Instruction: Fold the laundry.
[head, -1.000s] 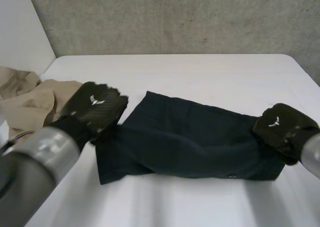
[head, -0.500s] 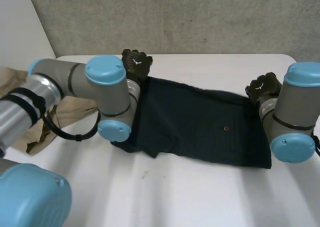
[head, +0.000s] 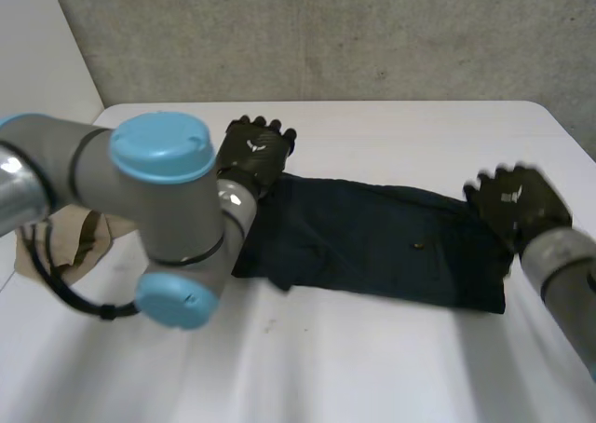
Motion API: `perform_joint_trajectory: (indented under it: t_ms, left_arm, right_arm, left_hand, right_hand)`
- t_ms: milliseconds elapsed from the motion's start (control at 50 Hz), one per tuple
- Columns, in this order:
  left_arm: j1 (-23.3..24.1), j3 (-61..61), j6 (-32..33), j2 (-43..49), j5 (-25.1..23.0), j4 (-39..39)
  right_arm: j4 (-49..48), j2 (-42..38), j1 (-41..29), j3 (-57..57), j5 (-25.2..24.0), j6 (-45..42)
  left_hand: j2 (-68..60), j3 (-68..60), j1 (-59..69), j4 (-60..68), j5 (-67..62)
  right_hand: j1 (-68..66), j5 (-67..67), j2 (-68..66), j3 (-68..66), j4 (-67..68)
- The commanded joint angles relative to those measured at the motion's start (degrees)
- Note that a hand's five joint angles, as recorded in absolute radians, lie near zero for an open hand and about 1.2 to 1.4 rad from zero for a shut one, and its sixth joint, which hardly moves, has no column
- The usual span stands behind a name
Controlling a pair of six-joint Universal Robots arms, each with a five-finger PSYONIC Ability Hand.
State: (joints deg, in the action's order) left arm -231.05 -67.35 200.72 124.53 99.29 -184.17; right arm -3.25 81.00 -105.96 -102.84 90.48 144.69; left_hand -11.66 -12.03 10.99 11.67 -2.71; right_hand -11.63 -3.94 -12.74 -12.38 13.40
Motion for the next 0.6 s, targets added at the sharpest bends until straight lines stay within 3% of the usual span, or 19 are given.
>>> perform_joint_trajectory:
  t_ms: [20, 260, 300, 360, 480, 600]
  left_arm:
    - [-0.10, -16.47, -3.05, -9.65, -2.08, -4.69]
    - [-1.07, -27.48, -3.05, -12.91, -2.43, -14.46]
    - [-1.33, -27.48, -3.05, -12.82, -2.43, -14.64]
    - [-1.33, -27.48, -3.05, -12.73, -2.52, -14.64]
    - [-1.25, -27.57, -3.14, -13.00, -2.34, -14.64]
    - [-1.42, -28.19, -3.14, -15.54, -2.17, -14.64]
  right_arm:
    - [-4.12, 0.04, 3.74, -9.04, -6.46, 7.18]
    - [-11.86, -9.01, 5.15, -8.95, -7.60, 7.71]
    - [-13.62, -11.03, 5.15, -8.87, -7.25, 7.45]
    - [-15.55, -11.83, 5.85, -9.21, -6.82, 7.45]
    - [-15.65, -5.95, 8.05, -9.30, -5.32, 4.29]
    - [-12.22, -0.32, 14.81, -8.60, -5.85, -10.28]
  left_hand:
    - [1.66, 2.03, -0.99, -1.67, 2.71]
    - [1.66, 2.03, -0.99, -1.67, 2.71]
    - [1.66, 2.03, -0.99, -1.67, 2.71]
    - [1.66, 2.03, -0.99, -1.67, 2.71]
    - [1.66, 2.03, -0.99, -1.67, 2.71]
    - [1.66, 2.03, -0.99, -1.67, 2.71]
  right_hand:
    - [-3.15, -0.84, -2.04, -2.40, 1.38]
    - [-26.02, -23.72, -24.92, -25.28, 24.26]
    - [-36.07, -33.76, -34.96, -35.33, 34.30]
    - [-68.26, -65.95, -67.15, -67.52, 66.49]
    - [-68.37, -66.06, -67.26, -67.62, 66.60]
    - [-68.37, -66.06, -67.26, -67.62, 66.60]
